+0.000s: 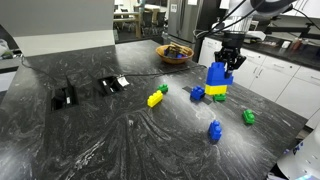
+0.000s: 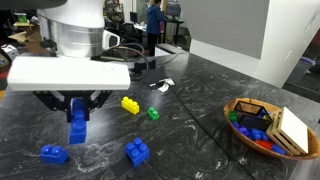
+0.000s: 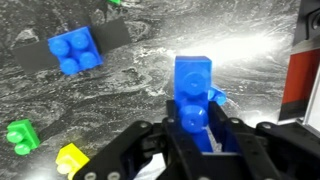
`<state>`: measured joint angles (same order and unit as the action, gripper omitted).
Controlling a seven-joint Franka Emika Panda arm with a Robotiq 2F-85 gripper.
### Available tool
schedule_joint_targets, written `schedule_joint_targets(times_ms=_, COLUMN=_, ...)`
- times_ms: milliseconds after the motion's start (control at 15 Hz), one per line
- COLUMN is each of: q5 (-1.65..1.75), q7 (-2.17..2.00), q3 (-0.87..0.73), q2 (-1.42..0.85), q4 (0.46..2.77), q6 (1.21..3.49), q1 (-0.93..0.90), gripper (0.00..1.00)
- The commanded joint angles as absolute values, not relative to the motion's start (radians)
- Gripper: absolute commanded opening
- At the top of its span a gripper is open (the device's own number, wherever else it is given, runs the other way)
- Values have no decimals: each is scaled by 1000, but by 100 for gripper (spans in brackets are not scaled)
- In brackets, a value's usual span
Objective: Remove the green block from the blue one and put it on the table, move the building block tower slightly to the right, and then move the blue block backwards
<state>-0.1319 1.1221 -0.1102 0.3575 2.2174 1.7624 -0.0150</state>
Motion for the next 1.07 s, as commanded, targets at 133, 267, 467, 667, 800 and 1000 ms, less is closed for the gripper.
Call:
schedule_joint_targets(times_ms=133, q5=-187, q7=1086, q3=-127, q2=389, q4=2362, q6=1825, q1=-17, gripper=9)
schedule_joint_targets(times_ms=267, q5=-135, q7=1075, q3=-113, q2=374, q4=2403, q6=1880, q1=-12, gripper=9)
schedule_joint_targets(times_ms=467, q5=-1, q7=1085, q3=-100, q2=360, q4=2443, q6=1945, q1=-8, gripper=9)
schedule_joint_targets(times_ms=667, q5=119, q7=1075, q3=-97, q2=369, q4=2471, q6=1954, q1=-6, gripper=9)
schedule_joint_targets(times_ms=800, q5=142, q7=1070, q3=-99, q2=376, q4=2489, q6=1956, q1=-12, gripper=9)
schedule_joint_targets(times_ms=1000, q5=128, q7=1052, q3=-99, q2=365, q4=2502, q6=1973, q1=-19, gripper=9)
